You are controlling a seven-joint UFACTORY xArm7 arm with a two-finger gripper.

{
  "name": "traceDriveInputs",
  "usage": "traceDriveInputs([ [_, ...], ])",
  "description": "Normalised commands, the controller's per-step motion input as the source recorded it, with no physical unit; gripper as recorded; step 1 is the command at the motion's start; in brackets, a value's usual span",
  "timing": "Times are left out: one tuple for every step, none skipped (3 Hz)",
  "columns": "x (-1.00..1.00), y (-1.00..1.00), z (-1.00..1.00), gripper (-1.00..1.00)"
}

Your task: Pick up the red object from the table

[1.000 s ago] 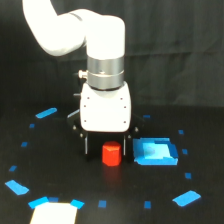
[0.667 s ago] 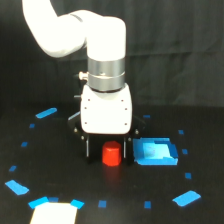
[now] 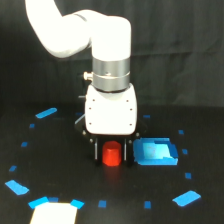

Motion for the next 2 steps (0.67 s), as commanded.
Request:
traceDriveInputs([
  [0.27, 0.06, 0.01, -0.93],
  [0.23, 0.12, 0.25, -1.00],
])
